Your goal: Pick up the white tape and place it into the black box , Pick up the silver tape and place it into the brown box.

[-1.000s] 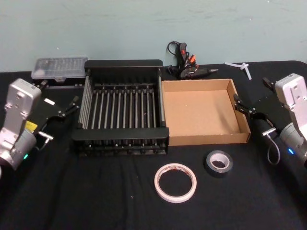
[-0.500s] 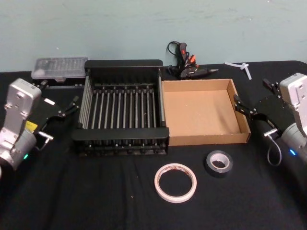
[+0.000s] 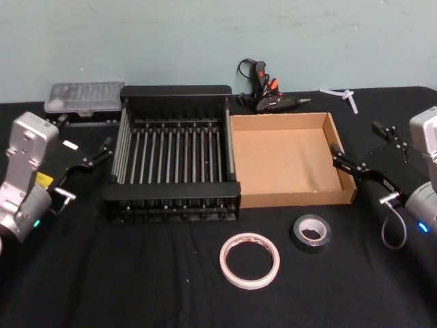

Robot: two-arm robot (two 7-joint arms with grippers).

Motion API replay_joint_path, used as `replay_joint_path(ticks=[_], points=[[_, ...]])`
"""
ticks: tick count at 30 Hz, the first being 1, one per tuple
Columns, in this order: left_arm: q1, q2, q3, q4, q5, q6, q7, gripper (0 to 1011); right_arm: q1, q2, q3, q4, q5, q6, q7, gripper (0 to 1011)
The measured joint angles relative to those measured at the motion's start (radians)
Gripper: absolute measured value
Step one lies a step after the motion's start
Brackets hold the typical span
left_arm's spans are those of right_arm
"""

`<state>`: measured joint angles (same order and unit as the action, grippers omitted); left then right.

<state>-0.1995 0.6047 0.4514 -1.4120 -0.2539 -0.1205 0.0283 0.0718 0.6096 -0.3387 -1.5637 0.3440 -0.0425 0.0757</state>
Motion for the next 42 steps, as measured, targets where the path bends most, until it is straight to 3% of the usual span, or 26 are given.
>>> replay_joint_path(ticks=[21,31,42], points=[[0.000,0.000,0.000,0.000,0.000,0.000,0.000,1001,-0.190,0.040,0.080,-0.214,0.063,0.138,0.054,1002],[0.000,0.000,0.000,0.000,0.000,0.000,0.000,1001,-0.247,0.041,0.105,-0.250,0.072,0.197,0.064,1002],[0.000,0.000,0.000,0.000,0.000,0.000,0.000,1001,-0.273,0.010,0.118,-0.246,0.068,0.247,0.075,1002]])
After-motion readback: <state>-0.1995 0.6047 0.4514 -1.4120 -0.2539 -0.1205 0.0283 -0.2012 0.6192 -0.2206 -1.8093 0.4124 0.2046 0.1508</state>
